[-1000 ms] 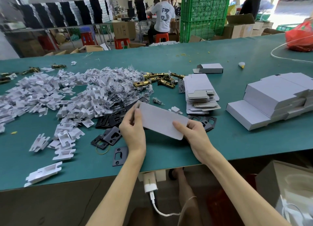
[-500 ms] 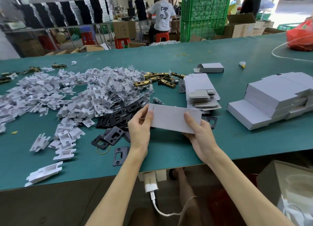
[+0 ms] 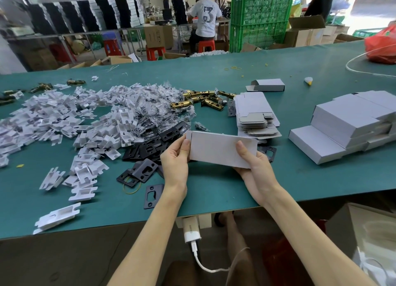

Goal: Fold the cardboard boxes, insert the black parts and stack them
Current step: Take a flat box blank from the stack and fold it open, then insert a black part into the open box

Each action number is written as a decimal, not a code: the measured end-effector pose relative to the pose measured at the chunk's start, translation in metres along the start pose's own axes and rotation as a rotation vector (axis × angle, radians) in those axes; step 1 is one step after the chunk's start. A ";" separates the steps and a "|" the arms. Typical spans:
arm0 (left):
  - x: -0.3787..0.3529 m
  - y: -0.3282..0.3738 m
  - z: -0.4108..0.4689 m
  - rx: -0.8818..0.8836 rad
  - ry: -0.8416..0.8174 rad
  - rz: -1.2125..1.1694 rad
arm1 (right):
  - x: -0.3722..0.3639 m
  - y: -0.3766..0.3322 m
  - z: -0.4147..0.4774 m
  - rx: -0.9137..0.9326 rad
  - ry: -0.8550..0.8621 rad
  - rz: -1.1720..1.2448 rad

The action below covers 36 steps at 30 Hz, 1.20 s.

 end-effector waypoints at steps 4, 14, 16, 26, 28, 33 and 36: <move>-0.001 0.003 -0.001 -0.013 -0.008 0.028 | -0.001 -0.001 -0.001 -0.002 -0.006 0.005; -0.012 0.017 -0.003 -0.123 -0.157 0.155 | -0.001 -0.003 -0.003 0.072 0.014 -0.021; -0.019 0.016 -0.005 -0.145 -0.241 0.193 | -0.003 -0.004 -0.003 0.101 0.021 -0.062; -0.023 0.009 -0.004 -0.102 -0.276 0.142 | -0.010 -0.001 -0.004 0.121 0.005 -0.207; -0.013 0.009 -0.002 -0.084 -0.171 0.132 | -0.016 -0.001 -0.006 0.100 -0.023 -0.253; 0.003 0.010 0.000 -0.034 0.005 0.076 | -0.013 -0.003 -0.006 0.047 -0.081 -0.058; 0.003 0.011 -0.002 -0.050 0.003 0.156 | -0.016 -0.004 -0.007 0.106 -0.108 -0.113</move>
Point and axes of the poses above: each hand's wrist, its own z-axis towards the middle knuckle, its own x-axis out of the back of the hand, y = z × x, the point moved 9 cm from there along z, towards the middle knuckle, and after that the axes turned 15 degrees about -x, right-handed, at the moved point
